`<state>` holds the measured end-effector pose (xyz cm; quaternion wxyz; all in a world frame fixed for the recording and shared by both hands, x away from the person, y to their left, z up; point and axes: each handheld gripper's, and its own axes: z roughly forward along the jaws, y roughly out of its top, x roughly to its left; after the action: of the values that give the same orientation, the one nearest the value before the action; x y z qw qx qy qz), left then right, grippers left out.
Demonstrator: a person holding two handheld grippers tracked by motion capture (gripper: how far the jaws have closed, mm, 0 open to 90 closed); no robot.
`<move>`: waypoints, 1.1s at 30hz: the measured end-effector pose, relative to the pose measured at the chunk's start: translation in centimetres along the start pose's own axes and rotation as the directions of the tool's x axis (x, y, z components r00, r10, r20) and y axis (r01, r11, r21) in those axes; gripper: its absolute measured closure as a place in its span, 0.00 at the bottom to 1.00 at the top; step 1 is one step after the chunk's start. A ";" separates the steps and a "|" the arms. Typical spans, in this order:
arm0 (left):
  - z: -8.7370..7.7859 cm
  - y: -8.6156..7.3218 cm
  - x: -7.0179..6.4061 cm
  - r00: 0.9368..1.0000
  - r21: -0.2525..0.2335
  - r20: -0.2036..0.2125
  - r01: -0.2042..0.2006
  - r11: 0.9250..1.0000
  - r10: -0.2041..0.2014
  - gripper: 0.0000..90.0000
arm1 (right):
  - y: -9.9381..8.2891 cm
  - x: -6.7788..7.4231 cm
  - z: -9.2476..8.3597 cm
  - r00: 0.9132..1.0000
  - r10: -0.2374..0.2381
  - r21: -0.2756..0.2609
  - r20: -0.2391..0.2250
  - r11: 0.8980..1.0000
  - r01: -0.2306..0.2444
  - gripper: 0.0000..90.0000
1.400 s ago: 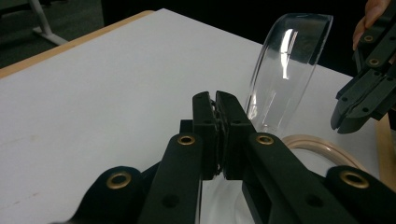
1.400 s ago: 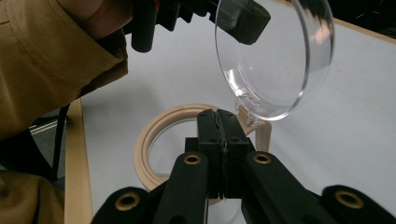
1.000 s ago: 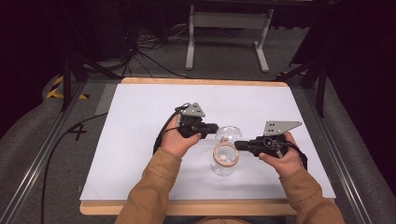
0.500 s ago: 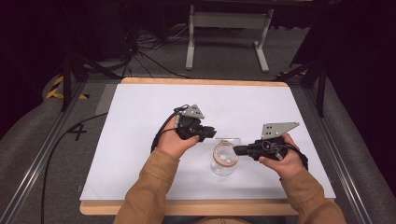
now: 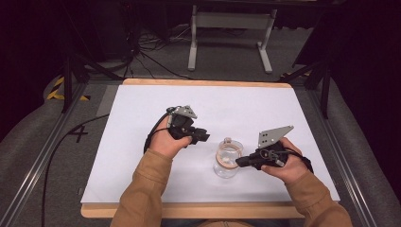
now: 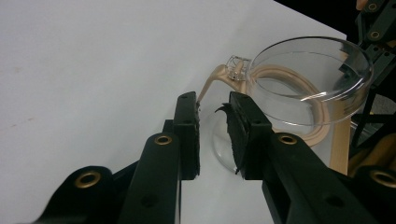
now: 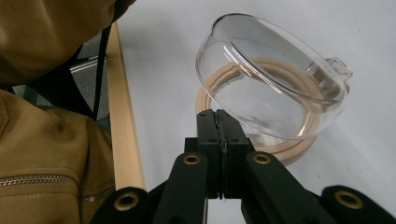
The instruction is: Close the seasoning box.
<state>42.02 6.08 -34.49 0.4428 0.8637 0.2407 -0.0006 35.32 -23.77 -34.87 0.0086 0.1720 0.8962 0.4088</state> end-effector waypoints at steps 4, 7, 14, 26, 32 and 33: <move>0.1 0.0 0.0 1.000 -0.002 0.000 0.009 1.000 -0.009 0.81 | -0.1 -0.1 0.0 1.000 0.003 0.019 -0.019 1.000 -0.002 1.00; 0.1 0.0 0.1 1.000 0.007 -0.001 0.002 1.000 -0.002 0.80 | -0.2 -0.1 -0.1 1.000 0.010 0.028 -0.019 1.000 -0.009 1.00; 0.1 -0.1 0.1 1.000 0.010 0.002 0.005 1.000 -0.005 0.77 | -0.4 -0.3 0.0 0.999 0.021 0.077 -0.044 0.997 -0.018 0.99; 0.1 -0.1 0.1 1.000 -0.002 -0.005 0.011 1.000 -0.011 0.75 | -0.3 -0.1 -0.4 0.998 0.012 0.071 -0.058 0.997 -0.008 0.97; -0.3 -0.5 0.1 1.000 -0.005 -0.026 0.016 1.000 -0.016 0.71 | 0.0 -0.4 -1.8 0.999 0.010 0.012 -0.040 1.000 -0.009 0.91; -0.5 -0.6 0.1 0.999 -0.005 -0.033 0.018 1.000 -0.018 0.70 | 0.1 -0.5 -2.1 0.999 0.010 0.002 -0.036 1.000 -0.010 0.89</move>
<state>41.79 6.82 -34.67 0.4405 0.8605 0.2557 0.0105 35.49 -25.41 -33.47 -0.0097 0.1691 0.8956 0.4113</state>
